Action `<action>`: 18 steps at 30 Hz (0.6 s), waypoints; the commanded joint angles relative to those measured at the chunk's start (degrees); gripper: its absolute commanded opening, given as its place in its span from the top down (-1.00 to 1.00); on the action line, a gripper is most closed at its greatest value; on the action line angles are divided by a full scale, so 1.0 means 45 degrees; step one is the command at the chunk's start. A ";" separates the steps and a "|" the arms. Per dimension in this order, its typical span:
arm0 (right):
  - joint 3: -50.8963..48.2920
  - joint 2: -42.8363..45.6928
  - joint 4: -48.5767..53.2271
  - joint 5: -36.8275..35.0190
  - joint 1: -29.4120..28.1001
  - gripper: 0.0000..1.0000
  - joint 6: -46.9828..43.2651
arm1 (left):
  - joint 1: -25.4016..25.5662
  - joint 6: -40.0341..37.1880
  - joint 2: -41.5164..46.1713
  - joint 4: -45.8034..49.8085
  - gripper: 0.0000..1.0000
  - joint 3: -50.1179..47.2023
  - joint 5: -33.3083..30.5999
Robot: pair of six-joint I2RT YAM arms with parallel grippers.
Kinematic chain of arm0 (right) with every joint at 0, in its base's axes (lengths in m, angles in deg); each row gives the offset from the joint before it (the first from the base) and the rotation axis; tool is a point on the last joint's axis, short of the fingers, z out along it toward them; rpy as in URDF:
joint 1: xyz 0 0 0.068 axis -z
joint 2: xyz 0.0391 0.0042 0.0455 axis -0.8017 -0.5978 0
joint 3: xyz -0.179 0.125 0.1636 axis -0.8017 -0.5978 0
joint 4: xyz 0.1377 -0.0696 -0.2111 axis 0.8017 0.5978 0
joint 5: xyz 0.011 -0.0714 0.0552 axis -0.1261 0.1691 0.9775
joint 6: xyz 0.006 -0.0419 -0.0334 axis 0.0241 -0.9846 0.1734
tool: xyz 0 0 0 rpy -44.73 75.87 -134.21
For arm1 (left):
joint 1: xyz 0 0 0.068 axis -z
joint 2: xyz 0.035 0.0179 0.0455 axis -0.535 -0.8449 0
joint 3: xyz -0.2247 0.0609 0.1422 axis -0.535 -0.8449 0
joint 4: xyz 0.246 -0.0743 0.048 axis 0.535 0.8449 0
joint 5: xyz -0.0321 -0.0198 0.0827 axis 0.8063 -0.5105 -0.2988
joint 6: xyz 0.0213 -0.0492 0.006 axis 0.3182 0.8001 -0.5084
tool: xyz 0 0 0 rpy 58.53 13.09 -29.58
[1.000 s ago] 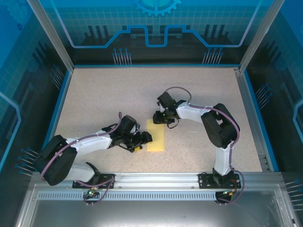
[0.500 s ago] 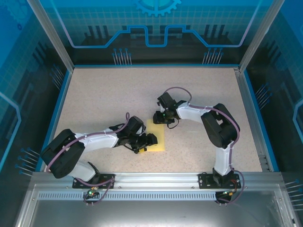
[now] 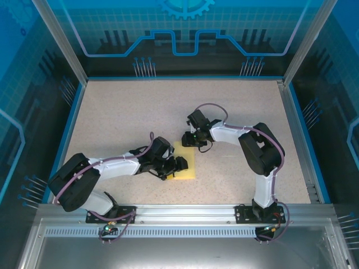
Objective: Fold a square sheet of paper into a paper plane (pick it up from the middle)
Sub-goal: Fold the triangle a second time at the center of the table.
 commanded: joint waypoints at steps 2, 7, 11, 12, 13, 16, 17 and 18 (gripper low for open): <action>-0.0440 -0.0177 0.0349 0.0192 0.0029 0.26 0.0146 | 0.0082 -0.0017 0.0604 -0.0464 -0.49 0.0176 0.0063; -0.0458 -0.0260 0.0364 0.0238 0.0049 0.28 0.0202 | 0.0081 -0.0122 0.0927 -0.0800 -0.40 0.0329 0.0121; -0.0518 -0.0262 0.0276 0.0303 0.0053 0.29 0.0219 | 0.0065 -0.0418 0.0734 -0.0970 -0.39 0.0438 -0.0012; -0.0537 -0.0242 0.0244 0.0350 0.0068 0.29 0.0224 | 0.0072 -0.0479 0.0570 -0.1021 -0.39 0.0449 -0.0096; -0.0557 -0.0227 0.0221 0.0408 0.0069 0.29 0.0226 | 0.0070 -0.0530 0.0402 -0.1102 -0.35 0.0481 -0.0198; -0.0614 -0.0006 0.0120 0.0644 0.0092 0.29 0.0244 | 0.0075 -0.0626 -0.0112 -0.1558 -0.16 0.0504 -0.0517; -0.0644 0.0083 0.0062 0.0699 0.0098 0.30 0.0225 | 0.0065 -0.0660 -0.0220 -0.1664 -0.08 0.0508 -0.0660; -0.0670 0.0187 0.0005 0.0806 0.0117 0.30 0.0234 | 0.0053 -0.0703 -0.0300 -0.1888 -0.04 0.0525 -0.0750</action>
